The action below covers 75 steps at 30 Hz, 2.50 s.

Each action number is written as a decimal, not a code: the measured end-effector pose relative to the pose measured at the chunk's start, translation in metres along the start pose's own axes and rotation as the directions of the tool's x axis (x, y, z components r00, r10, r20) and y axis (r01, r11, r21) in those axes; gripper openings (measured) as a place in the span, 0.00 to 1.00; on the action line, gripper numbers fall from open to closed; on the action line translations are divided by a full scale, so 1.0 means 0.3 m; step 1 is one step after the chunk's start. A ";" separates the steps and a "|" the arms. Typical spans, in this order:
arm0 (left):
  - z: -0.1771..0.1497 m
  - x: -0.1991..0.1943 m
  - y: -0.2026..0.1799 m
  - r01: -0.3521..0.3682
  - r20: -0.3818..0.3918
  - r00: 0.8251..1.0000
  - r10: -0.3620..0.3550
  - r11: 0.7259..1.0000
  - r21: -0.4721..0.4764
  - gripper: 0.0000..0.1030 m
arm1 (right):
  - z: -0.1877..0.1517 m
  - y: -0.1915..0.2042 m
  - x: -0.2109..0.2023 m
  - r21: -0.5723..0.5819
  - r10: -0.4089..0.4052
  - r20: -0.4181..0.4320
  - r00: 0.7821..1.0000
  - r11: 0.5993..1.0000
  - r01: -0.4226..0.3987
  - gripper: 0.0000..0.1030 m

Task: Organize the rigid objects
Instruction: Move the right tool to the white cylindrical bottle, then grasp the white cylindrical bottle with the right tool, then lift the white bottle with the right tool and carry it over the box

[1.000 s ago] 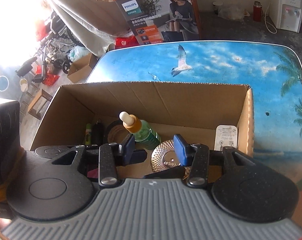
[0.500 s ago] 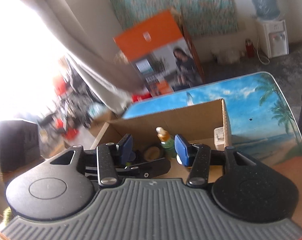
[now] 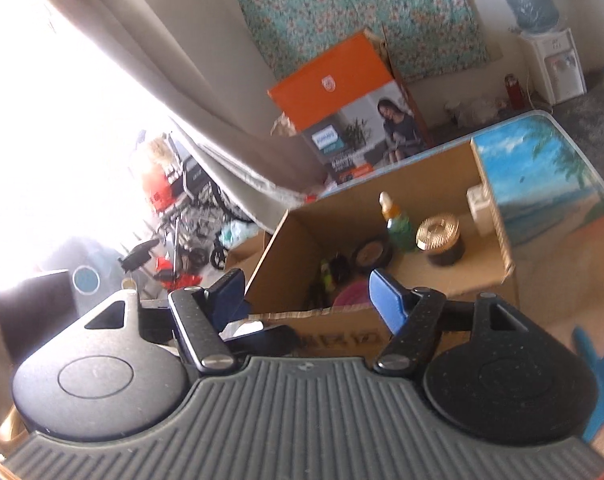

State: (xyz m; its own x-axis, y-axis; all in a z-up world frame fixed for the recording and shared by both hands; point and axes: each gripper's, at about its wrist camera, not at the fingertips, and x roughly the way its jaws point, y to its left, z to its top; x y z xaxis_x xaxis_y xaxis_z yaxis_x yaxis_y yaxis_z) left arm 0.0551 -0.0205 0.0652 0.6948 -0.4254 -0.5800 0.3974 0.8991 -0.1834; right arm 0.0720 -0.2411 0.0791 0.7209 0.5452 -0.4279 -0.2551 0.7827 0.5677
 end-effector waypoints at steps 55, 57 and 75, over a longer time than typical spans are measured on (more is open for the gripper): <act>-0.186 0.173 0.231 -0.272 -0.174 0.949 0.261 0.961 -0.042 0.53 | -0.139 0.099 0.600 0.130 0.135 -0.358 0.924 0.987 -0.094 0.44; -0.186 0.172 0.228 -0.270 -0.173 0.950 0.259 0.962 -0.044 0.52 | -0.141 0.098 0.597 0.130 0.136 -0.356 0.924 0.987 -0.095 0.44; -0.127 -0.029 0.124 -0.283 -0.030 0.959 0.283 0.959 -0.004 0.53 | -0.109 0.183 0.409 0.084 0.203 -0.264 0.943 0.979 -0.187 0.44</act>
State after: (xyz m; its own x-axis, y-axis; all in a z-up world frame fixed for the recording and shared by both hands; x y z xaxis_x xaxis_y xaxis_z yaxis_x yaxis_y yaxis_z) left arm 0.0410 0.0207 0.0332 0.7605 -0.1501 -0.6318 0.1820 0.9832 -0.0146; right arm 0.1252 -0.1213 0.0348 0.4577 0.7523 -0.4739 -0.3308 0.6388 0.6946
